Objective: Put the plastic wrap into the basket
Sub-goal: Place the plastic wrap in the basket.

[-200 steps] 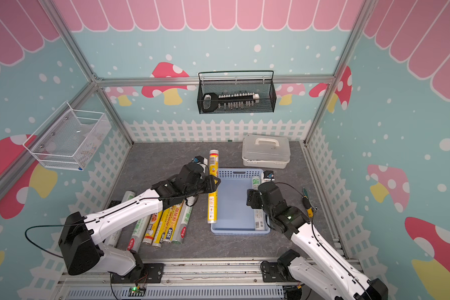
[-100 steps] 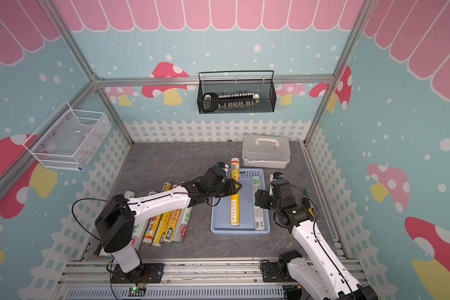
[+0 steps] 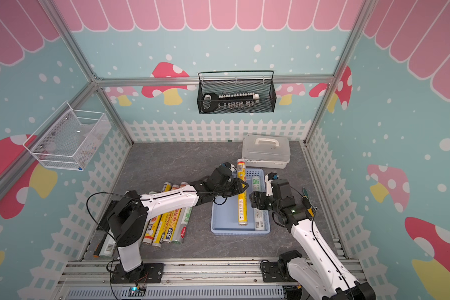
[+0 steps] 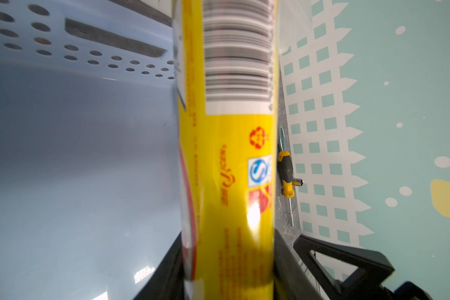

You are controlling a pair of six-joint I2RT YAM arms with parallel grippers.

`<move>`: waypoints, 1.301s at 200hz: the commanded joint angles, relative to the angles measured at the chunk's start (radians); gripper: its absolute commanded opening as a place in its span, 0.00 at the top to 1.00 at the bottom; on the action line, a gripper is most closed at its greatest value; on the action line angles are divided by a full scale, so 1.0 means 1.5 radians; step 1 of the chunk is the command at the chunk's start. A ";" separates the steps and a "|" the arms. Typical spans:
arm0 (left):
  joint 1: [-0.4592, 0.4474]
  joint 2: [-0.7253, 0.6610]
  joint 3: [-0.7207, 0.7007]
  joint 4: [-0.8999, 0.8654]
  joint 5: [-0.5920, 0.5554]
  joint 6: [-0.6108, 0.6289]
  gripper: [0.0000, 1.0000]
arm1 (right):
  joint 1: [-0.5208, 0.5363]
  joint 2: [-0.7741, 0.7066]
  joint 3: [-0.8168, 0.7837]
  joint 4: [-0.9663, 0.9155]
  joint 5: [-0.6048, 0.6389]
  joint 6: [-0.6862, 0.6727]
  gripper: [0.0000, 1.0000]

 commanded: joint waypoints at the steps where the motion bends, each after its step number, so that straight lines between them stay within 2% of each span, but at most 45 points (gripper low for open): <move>1: -0.005 0.027 0.021 0.027 0.027 -0.021 0.90 | -0.004 -0.009 -0.007 0.011 -0.020 -0.009 0.13; 93: -0.009 0.083 0.020 0.050 0.039 -0.041 0.89 | -0.004 -0.025 -0.022 0.004 -0.002 0.012 0.13; 141: -0.008 0.116 0.031 0.044 0.054 -0.042 0.85 | -0.004 -0.028 -0.033 0.005 0.003 0.020 0.13; 173: -0.009 0.136 0.037 0.043 0.064 -0.046 0.78 | -0.004 -0.028 -0.036 0.005 0.007 0.025 0.13; 193: -0.008 0.144 0.047 0.033 0.067 -0.044 0.65 | -0.004 -0.028 -0.038 0.004 0.009 0.029 0.13; 225: -0.008 0.145 0.044 0.025 0.061 -0.047 0.52 | -0.004 -0.028 -0.039 0.005 0.011 0.034 0.13; 260: -0.008 0.142 0.041 0.022 0.060 -0.048 0.47 | -0.004 -0.022 -0.039 0.006 0.012 0.038 0.13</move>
